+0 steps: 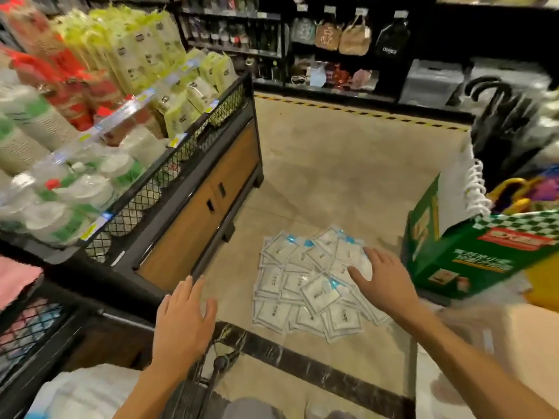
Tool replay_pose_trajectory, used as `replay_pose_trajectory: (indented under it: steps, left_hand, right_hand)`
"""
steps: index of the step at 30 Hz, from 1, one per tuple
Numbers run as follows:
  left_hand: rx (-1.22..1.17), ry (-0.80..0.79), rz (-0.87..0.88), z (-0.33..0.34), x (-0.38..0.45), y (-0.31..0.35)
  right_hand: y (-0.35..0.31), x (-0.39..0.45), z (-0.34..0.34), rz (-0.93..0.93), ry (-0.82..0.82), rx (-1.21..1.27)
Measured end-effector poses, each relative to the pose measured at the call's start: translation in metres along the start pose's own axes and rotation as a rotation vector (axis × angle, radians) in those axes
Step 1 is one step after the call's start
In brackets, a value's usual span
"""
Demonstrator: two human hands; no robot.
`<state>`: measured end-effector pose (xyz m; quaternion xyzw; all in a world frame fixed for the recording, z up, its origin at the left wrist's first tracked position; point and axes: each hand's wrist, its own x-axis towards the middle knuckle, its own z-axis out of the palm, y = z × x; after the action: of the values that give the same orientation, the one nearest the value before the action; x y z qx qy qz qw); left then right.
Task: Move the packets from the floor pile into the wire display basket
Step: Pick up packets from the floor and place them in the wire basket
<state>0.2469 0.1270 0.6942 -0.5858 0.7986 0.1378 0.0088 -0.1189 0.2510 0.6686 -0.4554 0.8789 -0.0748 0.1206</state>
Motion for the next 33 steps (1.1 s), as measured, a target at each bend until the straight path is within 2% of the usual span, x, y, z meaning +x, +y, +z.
replay_pose_trajectory:
  steps: [7, 14, 20, 25, 33]
  left_hand:
    - [0.04, -0.099, 0.153, 0.021, 0.085, 0.047]
    - [0.062, -0.219, 0.328, 0.067, 0.201, 0.062]
    - [0.076, -0.358, 0.339, 0.132, 0.277, 0.074]
    - [0.121, -0.418, 0.294, 0.238, 0.337, 0.075]
    - [0.183, -0.455, 0.246, 0.504, 0.428, 0.066]
  right_hand:
    - [0.033, 0.037, 0.025, 0.147, -0.027, 0.021]
    - [0.031, 0.077, 0.059, 0.308, -0.053, -0.006]
    - [0.03, 0.126, 0.116, 0.398, -0.1, 0.015]
    - [0.053, 0.175, 0.209, 0.484, -0.184, 0.019]
    - [0.124, 0.257, 0.438, 0.587, -0.232, 0.099]
